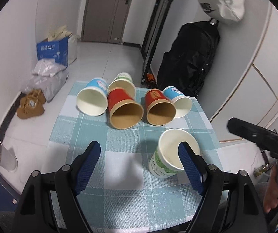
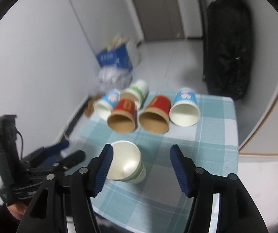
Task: Flip cup upright
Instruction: 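Rotate the white cup with the right gripper to stand it upright, then open the right gripper and withdraw from the upright cup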
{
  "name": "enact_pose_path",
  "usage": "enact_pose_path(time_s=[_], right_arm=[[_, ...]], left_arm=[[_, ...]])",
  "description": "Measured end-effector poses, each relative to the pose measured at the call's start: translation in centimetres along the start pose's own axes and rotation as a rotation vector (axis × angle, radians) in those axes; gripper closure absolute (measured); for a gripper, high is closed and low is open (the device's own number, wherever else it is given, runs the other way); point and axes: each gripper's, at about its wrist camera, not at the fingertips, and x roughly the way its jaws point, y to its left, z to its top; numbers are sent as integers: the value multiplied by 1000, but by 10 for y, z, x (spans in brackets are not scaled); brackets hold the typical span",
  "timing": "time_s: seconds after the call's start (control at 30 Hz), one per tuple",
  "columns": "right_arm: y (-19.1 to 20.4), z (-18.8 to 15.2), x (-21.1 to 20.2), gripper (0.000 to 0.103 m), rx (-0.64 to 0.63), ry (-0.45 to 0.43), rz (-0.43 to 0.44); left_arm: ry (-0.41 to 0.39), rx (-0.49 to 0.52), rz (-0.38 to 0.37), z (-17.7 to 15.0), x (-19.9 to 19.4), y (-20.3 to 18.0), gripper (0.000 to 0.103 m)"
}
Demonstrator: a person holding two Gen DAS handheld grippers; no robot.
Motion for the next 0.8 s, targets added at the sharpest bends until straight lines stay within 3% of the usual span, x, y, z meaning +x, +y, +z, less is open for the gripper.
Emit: enact_pose_path(time_s=[0.23,0.47,0.8], right_arm=[[1,-29,-35,30,30,-221,-67],[2,-57,-42,22,41,-269,-75],[-4,-73,-46,11,74,-316,-92]], left_arm=[[-40,45,42,-6,-10,-10,24],[-89,64,87,-12,-23,-16,24],[-121,104,88,-20,-33,-24,24]])
